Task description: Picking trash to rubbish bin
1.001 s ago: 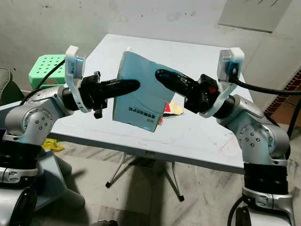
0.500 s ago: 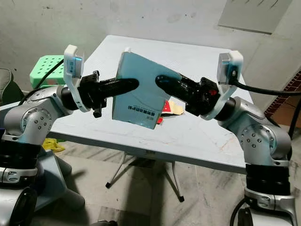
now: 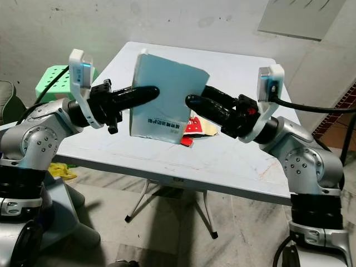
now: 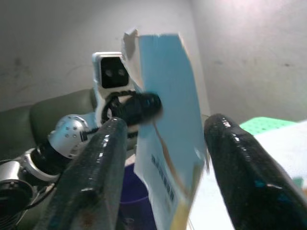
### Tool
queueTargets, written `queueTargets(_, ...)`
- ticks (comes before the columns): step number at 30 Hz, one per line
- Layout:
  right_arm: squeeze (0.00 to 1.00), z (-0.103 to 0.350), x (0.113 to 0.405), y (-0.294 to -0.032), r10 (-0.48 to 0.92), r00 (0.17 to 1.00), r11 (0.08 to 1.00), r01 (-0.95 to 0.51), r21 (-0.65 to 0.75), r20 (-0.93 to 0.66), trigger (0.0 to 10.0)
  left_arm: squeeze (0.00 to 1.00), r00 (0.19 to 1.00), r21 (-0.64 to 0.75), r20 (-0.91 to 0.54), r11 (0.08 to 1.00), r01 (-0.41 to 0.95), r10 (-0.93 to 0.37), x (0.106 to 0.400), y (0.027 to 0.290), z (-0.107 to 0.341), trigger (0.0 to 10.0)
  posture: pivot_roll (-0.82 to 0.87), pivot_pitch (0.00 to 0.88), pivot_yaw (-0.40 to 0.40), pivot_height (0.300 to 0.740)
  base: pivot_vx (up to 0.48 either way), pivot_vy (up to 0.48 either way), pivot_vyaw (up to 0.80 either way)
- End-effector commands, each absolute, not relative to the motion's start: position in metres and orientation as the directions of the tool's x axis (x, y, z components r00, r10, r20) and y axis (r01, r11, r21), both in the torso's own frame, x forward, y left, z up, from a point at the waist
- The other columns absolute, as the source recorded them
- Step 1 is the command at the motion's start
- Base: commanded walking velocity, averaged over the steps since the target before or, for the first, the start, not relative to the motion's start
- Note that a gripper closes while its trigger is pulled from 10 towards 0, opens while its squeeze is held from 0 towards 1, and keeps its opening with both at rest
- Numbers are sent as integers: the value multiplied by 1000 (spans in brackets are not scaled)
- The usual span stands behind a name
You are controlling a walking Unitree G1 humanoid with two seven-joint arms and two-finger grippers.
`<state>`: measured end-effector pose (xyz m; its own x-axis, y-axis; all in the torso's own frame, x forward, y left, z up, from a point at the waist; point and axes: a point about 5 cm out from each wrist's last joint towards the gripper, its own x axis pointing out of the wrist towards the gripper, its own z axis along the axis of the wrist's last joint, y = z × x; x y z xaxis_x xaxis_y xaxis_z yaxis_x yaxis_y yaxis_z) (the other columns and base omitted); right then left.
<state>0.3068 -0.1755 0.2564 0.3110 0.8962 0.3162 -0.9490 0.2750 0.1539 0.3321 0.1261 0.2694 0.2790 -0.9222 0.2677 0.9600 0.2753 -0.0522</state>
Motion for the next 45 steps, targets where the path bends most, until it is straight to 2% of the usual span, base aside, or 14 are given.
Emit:
queueTargets(1, 1000, 255, 307, -181, 881, 354, 321, -935, 151, 315, 10000, 0, 337, -54, 265, 335, 941, -903, 334, 135, 267, 10000, -78, 50, -54, 740, 0, 0, 0)
queueTargets(7, 1000, 252, 317, -188, 787, 496, 462, -868, 184, 367, 10000, 0, 439, -76, 285, 437, 896, -852, 338, 147, 263, 10000, -74, 52, -50, 740, 0, 0, 0)
queueTargets(10, 1000, 253, 327, -196, 652, 644, 608, -759, 232, 399, 10000, 0, 555, -72, 305, 563, 823, -773, 345, 155, 260, 10000, -73, 51, -46, 740, 0, 0, 0)
queueTargets(15, 1000, 253, 334, -204, 515, 748, 717, -644, 267, 420, 10000, 0, 696, -35, 261, 714, 699, -669, 355, 158, 252, 10000, -68, 48, -44, 740, 0, 0, 0)
queueTargets(19, 1000, 234, 344, -209, 347, 893, 877, -418, 238, 287, 10000, 0, 848, -37, 196, 861, 507, -492, 369, 163, 237, 10000, -67, 38, -37, 740, 0, 0, 0)
queueTargets(23, 1000, 229, 345, -208, 307, 911, 898, -373, 232, 274, 10000, 0, 871, -41, 183, 882, 469, -455, 371, 161, 231, 10000, -66, 33, -35, 740, 0, 0, 0)
queueTargets(28, 1000, 215, 344, -204, 190, 954, 953, -235, 188, 231, 10000, 0, 937, -11, 167, 950, 313, -307, 376, 159, 223, 10000, -62, 21, -28, 740, 0, 0, 0)
queueTargets(32, 1000, 209, 343, -202, 152, 964, 961, -196, 195, 217, 10000, 0, 956, -15, 157, 968, 252, -247, 377, 159, 218, 10000, -61, 16, -27, 740, 0, 0, 0)
queueTargets(33, 827, 206, 342, -201, 129, 970, 970, -167, 177, 207, 10000, 0, 965, -45, 153, 974, 223, -214, 377, 160, 215, 10000, -61, 11, -27, 740, 0, 0, 0)
queueTargets(34, 357, 205, 342, -201, 119, 971, 971, -157, 179, 208, 10000, 0, 965, -36, 157, 975, 219, -211, 376, 160, 215, 10000, -61, 11, -27, 740, 0, 0, 0)
queueTargets(35, 0, 203, 341, -200, 107, 973, 972, -146, 182, 207, 10000, 0, 964, -21, 161, 976, 217, -211, 376, 160, 214, 10000, -62, 7, -27, 740, 0, 0, 0)
queueTargets(36, 0, 200, 339, -198, 98, 974, 976, -134, 172, 202, 10000, 0, 966, 37, 163, 980, 196, -199, 374, 161, 212, 10000, -60, 2, -28, 740, 0, 0, 0)
queueTargets(40, 0, 191, 337, -194, 79, 980, 988, -102, 119, 182, 10000, 0, 974, -13, 170, 988, 152, -148, 372, 167, 207, 10000, -61, 0, -28, 740, 0, 0, 0)
queueTargets(45, 0, 177, 335, -194, 38, 989, 998, -45, 45, 145, 10000, 0, 977, -5, 197, 997, 79, -77, 368, 168, 198, 10000, -54, 0, -32, 740, 0, 0, 0)
